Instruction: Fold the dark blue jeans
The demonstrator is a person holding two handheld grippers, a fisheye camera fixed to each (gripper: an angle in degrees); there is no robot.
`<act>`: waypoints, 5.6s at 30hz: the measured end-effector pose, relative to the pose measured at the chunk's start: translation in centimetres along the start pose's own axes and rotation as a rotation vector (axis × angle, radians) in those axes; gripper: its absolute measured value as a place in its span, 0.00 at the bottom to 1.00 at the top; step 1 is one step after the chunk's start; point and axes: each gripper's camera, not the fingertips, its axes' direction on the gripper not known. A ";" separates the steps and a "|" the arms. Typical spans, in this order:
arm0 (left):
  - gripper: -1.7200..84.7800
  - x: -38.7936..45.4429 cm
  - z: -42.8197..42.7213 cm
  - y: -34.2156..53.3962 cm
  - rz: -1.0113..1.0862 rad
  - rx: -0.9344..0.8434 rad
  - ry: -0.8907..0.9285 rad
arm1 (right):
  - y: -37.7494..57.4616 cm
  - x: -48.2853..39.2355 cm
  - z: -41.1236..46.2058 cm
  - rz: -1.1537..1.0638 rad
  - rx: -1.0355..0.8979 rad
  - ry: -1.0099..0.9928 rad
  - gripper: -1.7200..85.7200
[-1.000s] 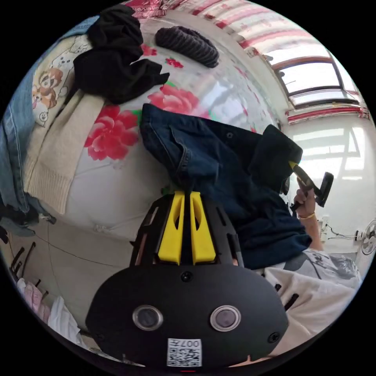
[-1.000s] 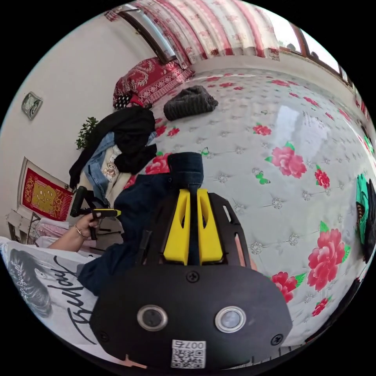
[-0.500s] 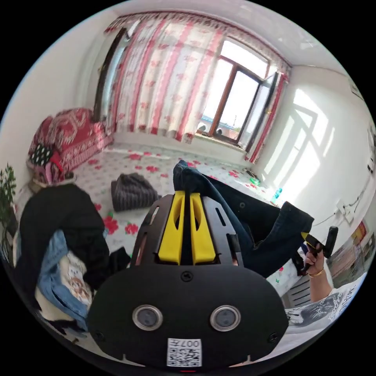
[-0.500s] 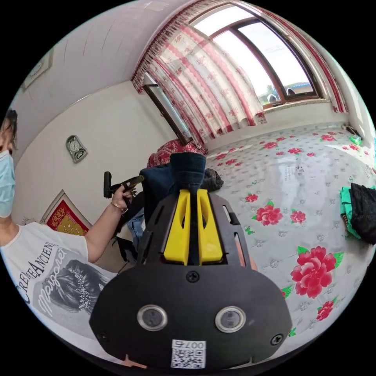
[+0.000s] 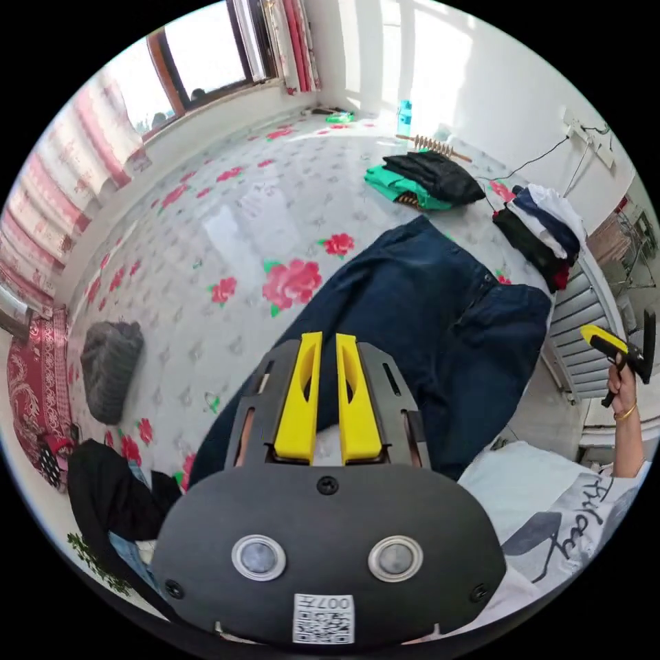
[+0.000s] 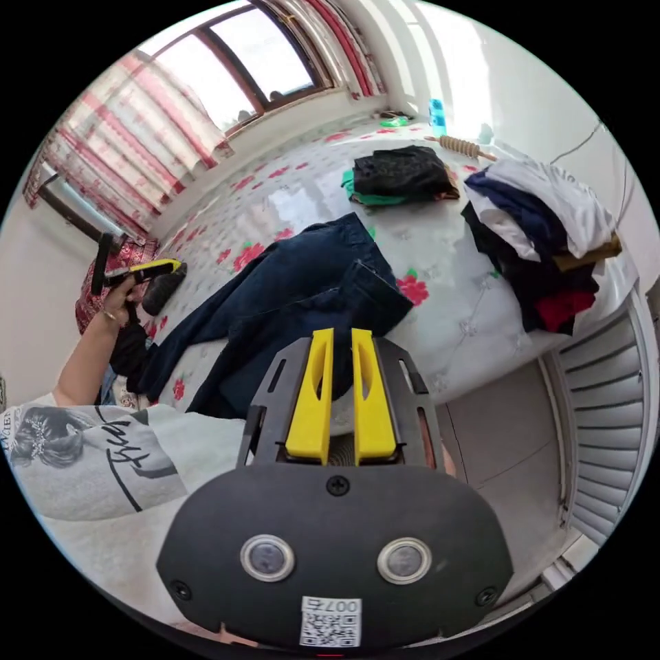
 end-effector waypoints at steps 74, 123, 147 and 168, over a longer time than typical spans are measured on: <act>0.01 -43.5 -1.1 21.9 -0.896 -0.054 -0.256 | -15.0 -21.7 20.3 -0.305 -0.288 0.088 0.04; 0.01 -23.3 7.3 49.1 -0.820 -0.322 -0.165 | -1.4 -25.1 24.3 -0.637 -0.422 -0.036 0.08; 0.06 -25.2 14.1 59.9 -0.836 -0.325 0.148 | -8.9 -10.7 29.5 -0.340 -0.460 0.374 0.02; 0.04 -31.6 20.3 71.1 -0.948 -0.328 0.413 | -1.2 -24.7 39.1 -0.647 -1.280 -0.266 0.13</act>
